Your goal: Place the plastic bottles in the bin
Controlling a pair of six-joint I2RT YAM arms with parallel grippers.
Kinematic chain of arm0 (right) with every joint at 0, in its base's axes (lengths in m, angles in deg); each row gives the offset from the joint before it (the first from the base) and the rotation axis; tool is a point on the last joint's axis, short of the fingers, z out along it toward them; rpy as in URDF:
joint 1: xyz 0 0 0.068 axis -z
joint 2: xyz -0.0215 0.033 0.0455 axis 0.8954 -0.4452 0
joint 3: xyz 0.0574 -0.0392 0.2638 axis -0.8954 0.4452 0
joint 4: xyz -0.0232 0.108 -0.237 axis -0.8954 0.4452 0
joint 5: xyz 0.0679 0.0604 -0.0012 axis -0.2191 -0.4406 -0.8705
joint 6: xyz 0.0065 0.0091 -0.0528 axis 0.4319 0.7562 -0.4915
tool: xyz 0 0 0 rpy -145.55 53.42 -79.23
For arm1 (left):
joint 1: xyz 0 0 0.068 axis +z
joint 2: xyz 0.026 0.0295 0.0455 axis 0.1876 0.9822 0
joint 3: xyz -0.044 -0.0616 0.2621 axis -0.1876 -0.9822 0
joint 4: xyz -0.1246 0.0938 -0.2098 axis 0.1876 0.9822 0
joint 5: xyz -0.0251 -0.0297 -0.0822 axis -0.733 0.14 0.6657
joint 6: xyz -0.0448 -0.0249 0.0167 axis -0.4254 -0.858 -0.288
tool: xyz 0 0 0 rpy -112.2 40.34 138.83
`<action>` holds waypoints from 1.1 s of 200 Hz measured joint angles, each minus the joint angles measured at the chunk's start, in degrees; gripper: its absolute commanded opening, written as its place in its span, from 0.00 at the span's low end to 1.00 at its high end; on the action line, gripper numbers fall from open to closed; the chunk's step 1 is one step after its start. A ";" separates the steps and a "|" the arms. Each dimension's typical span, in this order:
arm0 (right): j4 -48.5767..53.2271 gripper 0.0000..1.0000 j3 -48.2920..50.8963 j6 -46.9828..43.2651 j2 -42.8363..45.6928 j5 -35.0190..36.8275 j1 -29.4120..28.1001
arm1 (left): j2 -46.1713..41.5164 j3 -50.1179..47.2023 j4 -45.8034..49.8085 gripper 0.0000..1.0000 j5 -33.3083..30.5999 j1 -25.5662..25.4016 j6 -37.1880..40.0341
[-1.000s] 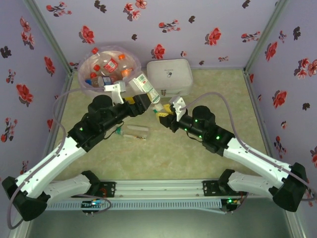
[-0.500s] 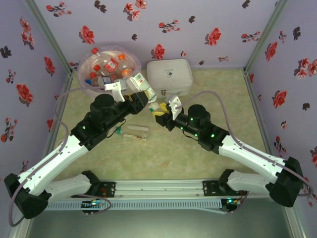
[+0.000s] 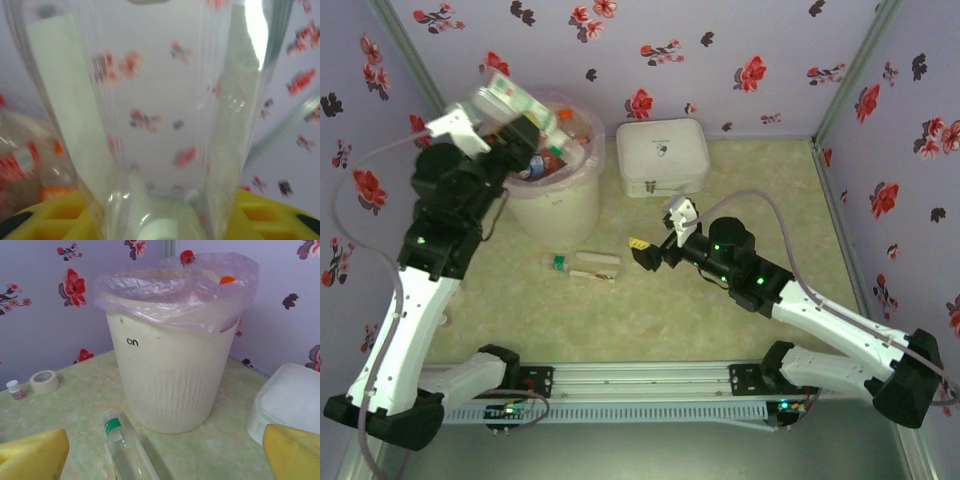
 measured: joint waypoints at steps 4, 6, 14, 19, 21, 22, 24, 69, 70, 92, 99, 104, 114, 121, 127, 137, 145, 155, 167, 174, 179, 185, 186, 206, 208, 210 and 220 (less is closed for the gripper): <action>0.33 0.99 0.35 -0.02 0.39 0.20 0.00 | 0.52 1.09 0.44 0.40 0.37 1.55 0.00; 0.55 0.99 0.50 -0.02 0.55 0.37 0.00 | 0.72 1.44 0.61 0.40 0.50 2.08 0.02; 1.27 0.99 1.03 -0.02 1.11 0.72 0.00 | 1.90 3.15 1.27 0.40 1.40 4.85 -0.02; 1.57 0.99 1.40 -0.02 1.42 0.94 0.00 | 2.78 3.98 1.64 0.39 2.25 6.64 -0.07; 1.68 0.99 1.53 0.00 1.57 1.03 0.00 | 3.10 4.26 1.70 0.39 2.67 7.34 -0.07; 1.73 0.99 1.57 -0.02 1.64 1.05 0.00 | 3.32 4.44 1.81 0.39 2.89 7.80 -0.09; 1.99 0.99 1.73 -0.02 1.77 1.18 0.00 | 3.76 4.66 1.86 0.39 3.32 8.50 -0.24; 4.94 0.99 3.52 -0.02 4.35 2.78 0.00 | 14.19 5.01 3.39 0.39 10.73 16.50 -3.52; 4.96 0.99 3.52 -0.02 4.35 2.80 0.00 | 14.34 4.96 3.39 0.39 10.82 16.52 -3.56; 6.16 0.99 3.52 -0.02 4.46 2.91 0.00 | 17.09 2.78 3.76 0.39 12.90 16.55 -4.87; 6.71 0.99 3.54 -0.02 4.46 2.91 0.00 | 17.29 1.75 3.63 0.39 13.29 16.55 -5.40; 7.10 0.99 3.56 0.00 4.46 2.91 0.00 | 17.29 0.96 3.56 0.40 13.55 16.55 -5.81; 7.58 0.99 3.74 0.00 4.44 2.89 0.00 | 17.27 -0.46 3.04 0.43 13.97 16.48 -6.69; 7.78 0.99 3.98 0.02 4.44 2.89 0.00 | 17.29 -1.20 2.71 0.50 14.16 16.41 -7.13; 7.96 0.99 4.20 0.02 4.42 2.86 0.00 | 17.38 -1.73 2.51 0.54 14.25 16.24 -7.43; 8.35 0.99 4.46 0.11 4.11 2.69 0.00 | 17.64 -1.88 2.51 0.55 14.29 15.80 -7.56; 8.61 0.99 4.52 0.20 3.58 2.49 0.00 | 17.94 -1.88 2.40 0.59 14.27 15.39 -7.48; 8.74 0.99 4.57 0.24 2.93 2.23 0.00 | 18.29 -1.86 2.51 0.67 14.27 14.95 -7.21; 9.03 0.99 4.63 0.39 2.36 1.84 0.00 | 19.02 -1.20 3.13 0.76 14.67 14.69 -6.49; 9.16 0.99 4.70 0.44 2.19 1.64 0.00 | 19.47 -0.61 3.76 0.80 14.91 14.49 -5.88; 9.27 0.99 4.72 0.44 2.08 1.60 0.00 | 19.71 -0.07 4.39 0.83 14.99 14.40 -5.25; 9.44 0.99 4.72 0.44 1.95 1.57 0.00 | 19.91 0.61 5.16 0.85 15.02 14.27 -4.42; 9.46 0.99 4.72 0.44 1.95 1.57 0.00 | 19.93 0.68 5.27 0.85 15.04 14.27 -4.46; 10.01 0.99 4.72 0.42 1.33 1.55 0.00 | 20.00 4.09 8.74 0.89 15.08 14.23 -1.29; 10.05 0.99 4.72 0.42 1.25 1.57 0.00 | 20.00 4.52 9.03 0.89 15.04 14.23 -1.14; 10.08 0.99 4.72 0.42 1.18 1.55 0.00 | 20.00 4.85 9.33 0.89 14.93 14.23 -0.74; 10.29 0.99 4.72 0.39 0.59 1.53 0.00 | 20.00 7.32 11.26 0.88 14.34 14.27 1.31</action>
